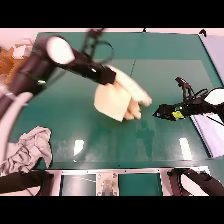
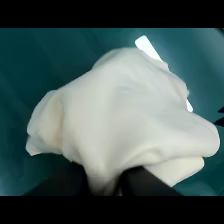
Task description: Fold the shirts.
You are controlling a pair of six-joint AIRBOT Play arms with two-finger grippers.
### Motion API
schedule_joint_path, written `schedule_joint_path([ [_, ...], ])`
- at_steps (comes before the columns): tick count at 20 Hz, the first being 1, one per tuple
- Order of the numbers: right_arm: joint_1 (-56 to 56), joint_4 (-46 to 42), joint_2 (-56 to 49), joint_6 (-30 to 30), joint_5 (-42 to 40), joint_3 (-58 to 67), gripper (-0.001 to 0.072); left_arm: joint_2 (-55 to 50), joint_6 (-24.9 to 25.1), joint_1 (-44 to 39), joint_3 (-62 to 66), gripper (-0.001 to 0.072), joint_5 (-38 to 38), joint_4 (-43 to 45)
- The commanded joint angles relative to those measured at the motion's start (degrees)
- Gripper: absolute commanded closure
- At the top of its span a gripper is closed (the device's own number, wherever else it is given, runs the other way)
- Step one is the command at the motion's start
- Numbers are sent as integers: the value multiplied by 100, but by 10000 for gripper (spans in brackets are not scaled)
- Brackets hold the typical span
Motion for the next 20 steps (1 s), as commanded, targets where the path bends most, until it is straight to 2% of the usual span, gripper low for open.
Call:
schedule_joint_path([
  [1,-59,-17,-7,2,4,26,276,-765,-214,-48,22,-5,-717,-188],
  [5,-1025,61,-223,2,0,221,275,-636,-122,981,-2,-8,-2546,-179],
  [7,-1593,212,-629,-50,2,219,276,-496,-131,1274,-485,-8,-2822,-192],
  [9,-1862,560,-1207,-363,-4,219,276,-304,-125,1252,-1405,-7,-2494,-352],
  [11,-1840,968,-1834,-745,-63,219,276,-181,11,1093,-2420,-7,-1932,-846],
  [14,-1633,1340,-2603,-1003,-205,221,277,-179,138,785,-3560,-7,-916,-1390],
  [17,-1314,1917,-3104,-1349,-549,227,289,-179,225,584,-3995,-6,-4,-2070],
  [19,-1058,2070,-3373,-1421,-728,306,306,-199,219,461,-4015,2,350,-2159],
  [20,-942,2068,-3508,-1421,-774,393,338,-214,201,426,-4017,3,417,-2157],
])
